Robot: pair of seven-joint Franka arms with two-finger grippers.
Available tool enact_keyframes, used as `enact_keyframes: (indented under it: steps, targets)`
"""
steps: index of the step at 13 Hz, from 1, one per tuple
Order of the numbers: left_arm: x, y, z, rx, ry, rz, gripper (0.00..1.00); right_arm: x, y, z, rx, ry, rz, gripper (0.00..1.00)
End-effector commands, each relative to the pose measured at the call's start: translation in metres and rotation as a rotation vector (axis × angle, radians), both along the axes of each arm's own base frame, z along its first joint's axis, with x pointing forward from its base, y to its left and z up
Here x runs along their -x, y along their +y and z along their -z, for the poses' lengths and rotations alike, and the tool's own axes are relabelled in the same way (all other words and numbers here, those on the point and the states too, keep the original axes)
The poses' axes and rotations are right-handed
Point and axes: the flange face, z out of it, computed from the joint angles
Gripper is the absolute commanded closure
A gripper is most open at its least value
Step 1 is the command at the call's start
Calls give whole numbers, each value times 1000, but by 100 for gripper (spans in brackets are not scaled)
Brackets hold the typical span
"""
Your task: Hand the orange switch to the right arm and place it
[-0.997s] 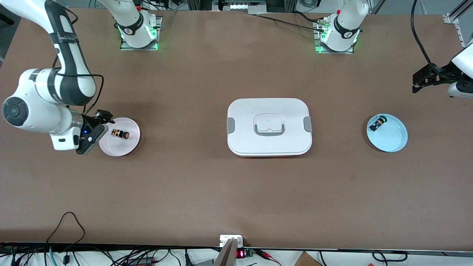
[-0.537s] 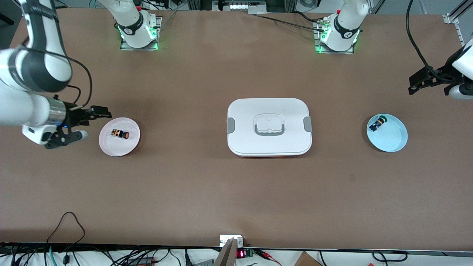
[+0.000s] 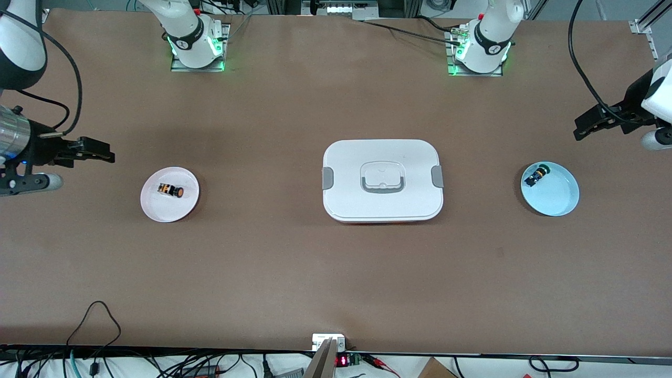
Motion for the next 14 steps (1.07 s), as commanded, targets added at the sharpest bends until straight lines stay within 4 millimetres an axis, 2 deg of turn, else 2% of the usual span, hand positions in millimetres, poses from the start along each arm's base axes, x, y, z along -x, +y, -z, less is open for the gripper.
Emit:
enact_keyframes:
  steps: [1,4,5,6,9,12,14]
  targets:
    - [0,-3,-5,21,0,-9,0,13,0,-14,56,63,195,0]
    - [1,-4,-10,40,19,-11,0,14,-20,-32,178,-14,149,0]
    - [-9,2,-7,47,30,-20,0,9,-32,-38,166,-71,93,0]
    - [-10,3,-8,44,25,-19,0,10,-43,-39,159,-84,45,0]
    - [-9,0,-10,42,22,-11,0,15,-43,-25,154,-58,31,0]
    - [-13,-5,-6,34,22,4,0,33,-39,-7,129,-80,27,0]
    - [-14,-6,-8,36,15,4,0,45,-38,-6,118,-101,30,0]
